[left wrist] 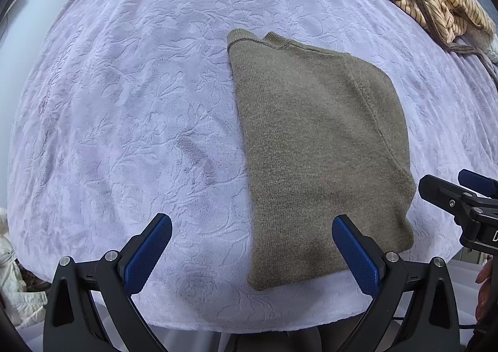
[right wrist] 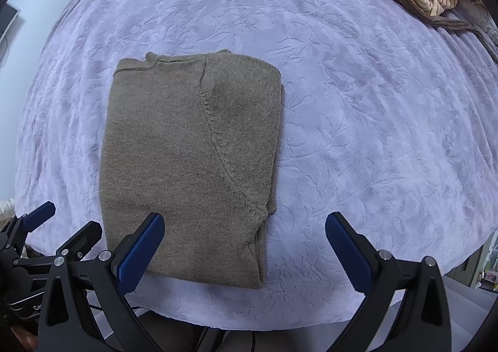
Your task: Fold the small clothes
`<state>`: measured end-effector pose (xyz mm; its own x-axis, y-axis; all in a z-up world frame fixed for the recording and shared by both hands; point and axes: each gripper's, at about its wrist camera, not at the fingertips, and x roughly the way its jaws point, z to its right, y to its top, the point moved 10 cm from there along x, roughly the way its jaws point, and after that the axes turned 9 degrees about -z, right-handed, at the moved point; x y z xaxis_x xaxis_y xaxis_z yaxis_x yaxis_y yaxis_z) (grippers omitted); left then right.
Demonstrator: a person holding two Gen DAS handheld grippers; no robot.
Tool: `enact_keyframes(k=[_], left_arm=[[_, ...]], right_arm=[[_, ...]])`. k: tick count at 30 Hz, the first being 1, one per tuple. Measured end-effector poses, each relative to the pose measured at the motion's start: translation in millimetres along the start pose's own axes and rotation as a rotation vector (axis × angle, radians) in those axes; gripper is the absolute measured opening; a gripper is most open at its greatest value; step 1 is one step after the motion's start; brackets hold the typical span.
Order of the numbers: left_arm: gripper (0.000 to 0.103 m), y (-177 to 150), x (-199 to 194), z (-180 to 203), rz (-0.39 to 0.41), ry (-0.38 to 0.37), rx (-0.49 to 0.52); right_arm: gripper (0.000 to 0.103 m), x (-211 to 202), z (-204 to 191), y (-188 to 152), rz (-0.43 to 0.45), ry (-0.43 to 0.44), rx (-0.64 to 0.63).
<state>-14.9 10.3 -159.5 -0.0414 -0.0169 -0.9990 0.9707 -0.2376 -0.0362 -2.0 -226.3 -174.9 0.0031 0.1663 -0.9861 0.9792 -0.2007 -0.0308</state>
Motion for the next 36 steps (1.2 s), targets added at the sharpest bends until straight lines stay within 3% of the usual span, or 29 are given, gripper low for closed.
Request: enact_keyframes(k=[36], left_arm=[[0.103,0.4,-0.5,0.4,0.008,-0.003,0.006]], right_arm=[[0.103,2.0,-1.9,0.9,-0.007,0.004,0.0]])
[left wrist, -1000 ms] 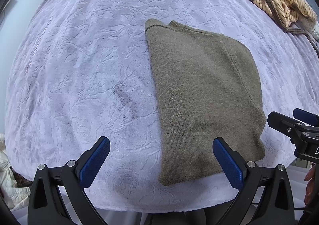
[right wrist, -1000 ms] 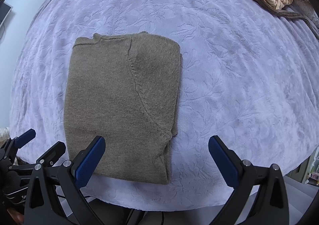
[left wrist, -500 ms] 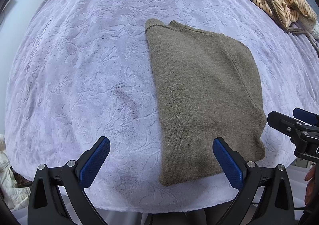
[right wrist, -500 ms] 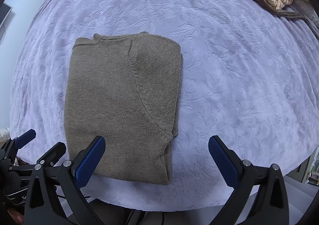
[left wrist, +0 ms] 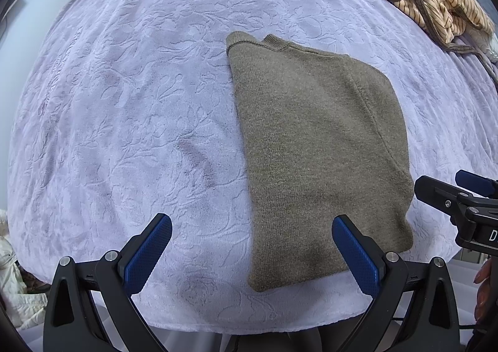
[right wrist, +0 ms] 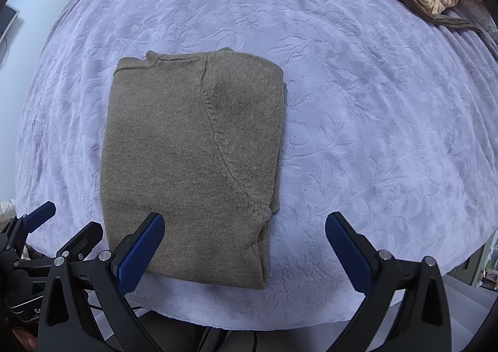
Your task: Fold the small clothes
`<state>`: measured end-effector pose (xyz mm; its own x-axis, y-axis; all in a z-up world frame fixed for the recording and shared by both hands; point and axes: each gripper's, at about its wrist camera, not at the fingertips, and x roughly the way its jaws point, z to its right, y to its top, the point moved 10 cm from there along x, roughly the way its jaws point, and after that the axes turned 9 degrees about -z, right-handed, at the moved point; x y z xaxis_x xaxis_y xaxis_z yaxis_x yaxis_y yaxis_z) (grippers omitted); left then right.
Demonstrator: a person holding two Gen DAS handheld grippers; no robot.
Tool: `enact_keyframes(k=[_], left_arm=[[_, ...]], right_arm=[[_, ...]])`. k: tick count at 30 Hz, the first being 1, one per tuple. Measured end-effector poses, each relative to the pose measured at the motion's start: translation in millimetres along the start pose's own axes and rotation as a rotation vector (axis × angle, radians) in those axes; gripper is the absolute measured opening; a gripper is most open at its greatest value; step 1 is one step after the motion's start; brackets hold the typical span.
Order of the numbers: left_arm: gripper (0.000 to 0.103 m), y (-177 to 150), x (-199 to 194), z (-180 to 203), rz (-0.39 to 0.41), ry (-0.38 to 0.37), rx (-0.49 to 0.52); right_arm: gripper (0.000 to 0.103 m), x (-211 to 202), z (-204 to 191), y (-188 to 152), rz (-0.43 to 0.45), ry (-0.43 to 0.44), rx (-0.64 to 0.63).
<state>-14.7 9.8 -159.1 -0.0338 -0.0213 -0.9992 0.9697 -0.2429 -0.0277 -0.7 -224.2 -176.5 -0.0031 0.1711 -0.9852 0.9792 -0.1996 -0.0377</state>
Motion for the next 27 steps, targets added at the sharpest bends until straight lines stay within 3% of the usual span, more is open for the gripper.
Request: enact_keyframes(k=[27], left_arm=[[0.103,-1.1,-2.7,-0.6,0.017,0.002,0.019]], right_arm=[[0.103,1.6,-1.3,-1.1,-0.003,-0.001,-0.008]])
